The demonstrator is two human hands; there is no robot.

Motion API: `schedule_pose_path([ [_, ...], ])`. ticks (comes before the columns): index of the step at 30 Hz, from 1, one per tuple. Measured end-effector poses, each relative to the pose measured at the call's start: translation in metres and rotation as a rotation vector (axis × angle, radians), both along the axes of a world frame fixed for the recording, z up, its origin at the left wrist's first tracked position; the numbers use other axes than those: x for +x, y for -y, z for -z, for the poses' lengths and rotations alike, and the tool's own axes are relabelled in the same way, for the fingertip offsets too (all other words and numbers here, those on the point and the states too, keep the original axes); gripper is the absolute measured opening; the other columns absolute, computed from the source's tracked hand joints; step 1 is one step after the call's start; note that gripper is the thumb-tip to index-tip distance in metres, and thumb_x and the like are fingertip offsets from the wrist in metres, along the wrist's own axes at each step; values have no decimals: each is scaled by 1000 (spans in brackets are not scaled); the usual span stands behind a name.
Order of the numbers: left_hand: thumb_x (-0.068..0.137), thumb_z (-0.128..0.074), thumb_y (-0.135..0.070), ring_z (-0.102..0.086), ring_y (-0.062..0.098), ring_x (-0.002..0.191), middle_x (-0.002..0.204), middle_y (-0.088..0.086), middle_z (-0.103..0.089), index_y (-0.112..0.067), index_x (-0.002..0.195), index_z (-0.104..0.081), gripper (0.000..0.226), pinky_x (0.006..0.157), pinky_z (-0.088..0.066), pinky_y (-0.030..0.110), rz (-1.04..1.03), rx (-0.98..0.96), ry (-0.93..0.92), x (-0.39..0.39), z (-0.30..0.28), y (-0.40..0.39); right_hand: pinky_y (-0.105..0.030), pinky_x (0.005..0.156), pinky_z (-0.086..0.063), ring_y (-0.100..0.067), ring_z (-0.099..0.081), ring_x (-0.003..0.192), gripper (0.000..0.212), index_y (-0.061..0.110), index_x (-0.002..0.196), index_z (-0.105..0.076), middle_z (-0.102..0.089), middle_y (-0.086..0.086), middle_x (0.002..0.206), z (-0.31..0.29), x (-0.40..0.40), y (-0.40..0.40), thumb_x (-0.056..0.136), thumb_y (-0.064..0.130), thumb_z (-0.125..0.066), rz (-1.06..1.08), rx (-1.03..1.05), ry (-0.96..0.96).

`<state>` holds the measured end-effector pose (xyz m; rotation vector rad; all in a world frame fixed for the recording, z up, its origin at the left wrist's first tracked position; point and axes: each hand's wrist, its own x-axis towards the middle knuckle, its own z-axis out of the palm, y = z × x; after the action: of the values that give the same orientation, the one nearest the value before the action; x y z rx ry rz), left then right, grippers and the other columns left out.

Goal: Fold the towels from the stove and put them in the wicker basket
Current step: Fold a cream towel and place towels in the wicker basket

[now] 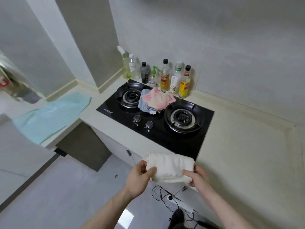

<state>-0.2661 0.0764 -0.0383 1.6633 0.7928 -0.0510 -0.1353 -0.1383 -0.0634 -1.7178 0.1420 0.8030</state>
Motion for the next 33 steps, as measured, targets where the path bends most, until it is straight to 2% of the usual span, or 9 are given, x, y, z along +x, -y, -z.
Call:
schedule_pose_path([
  [3, 94, -70, -35, -59, 9, 67, 72, -10, -66, -14, 93, -63, 23, 69, -50, 33, -59, 43, 57, -52, -21, -34, -30, 65, -52, -22, -68, 87, 27, 15, 109, -69, -76, -8, 102, -17, -35, -43, 84, 19, -78, -100, 20, 37],
  [6, 94, -70, -35, -56, 12, 68, 72, -5, -66, -15, 89, -60, 23, 69, -48, 34, -120, 23, 96, -105, -35, -62, -28, 61, -48, -19, -64, 80, 23, 12, 107, -70, -76, -11, 97, -36, -71, -87, 85, 17, -77, -171, 46, 55],
  [9, 92, -70, -39, -59, 14, 71, 89, 12, -72, -10, 95, -59, 31, 69, -49, 33, -181, 13, 93, -155, -43, -87, -26, 54, -46, -16, -60, 70, 38, 10, 101, -73, -75, -5, 80, -53, -107, -130, 69, 27, -82, -240, 73, 100],
  [12, 97, -68, -31, -63, 11, 75, 97, 14, -72, -5, 103, -60, 28, 66, -51, 26, -279, 7, 113, -201, -55, -115, -27, 57, -46, -14, -60, 70, 43, 13, 100, -74, -76, -1, 78, -69, -136, -170, 62, 34, -77, -338, 117, 109],
  [16, 99, -66, -31, -66, 15, 81, 96, 8, -75, -11, 104, -64, 21, 69, -52, 27, -437, 44, 135, -263, -66, -151, -27, 56, -40, -13, -55, 67, 41, 12, 99, -75, -69, 2, 71, -90, -177, -223, 63, 32, -77, -496, 170, 101],
  [19, 99, -65, -34, -69, 12, 82, 94, 0, -76, -18, 103, -67, 16, 72, -54, 28, -548, 66, 158, -302, -75, -172, -28, 55, -37, -13, -52, 67, 40, 11, 100, -74, -69, 3, 71, -104, -201, -266, 65, 32, -77, -612, 199, 105],
  [24, 86, -65, -48, -68, 9, 82, 93, -3, -76, -20, 103, -68, 33, 71, -52, 27, -719, 68, 202, -360, -92, -206, -27, 54, -37, -14, -51, 68, 32, 11, 105, -74, -71, 2, 75, -119, -234, -346, 77, 23, -81, -829, 212, 104],
  [29, 83, -63, -50, -69, 9, 83, 97, -2, -77, -19, 105, -67, 39, 71, -52, 28, -885, 95, 208, -405, -106, -254, -25, 52, -35, -12, -53, 65, 41, 13, 106, -74, -75, -1, 81, -128, -272, -432, 70, 33, -78, -1015, 255, 121],
  [33, 83, -63, -51, -66, 11, 80, 94, 4, -75, -15, 100, -66, 40, 70, -52, 28, -1004, 135, 187, -433, -115, -299, -14, 47, -39, -1, -56, 52, 15, 13, 101, -74, -75, 3, 74, -131, -296, -505, 86, 12, -76, -1128, 282, 108],
])
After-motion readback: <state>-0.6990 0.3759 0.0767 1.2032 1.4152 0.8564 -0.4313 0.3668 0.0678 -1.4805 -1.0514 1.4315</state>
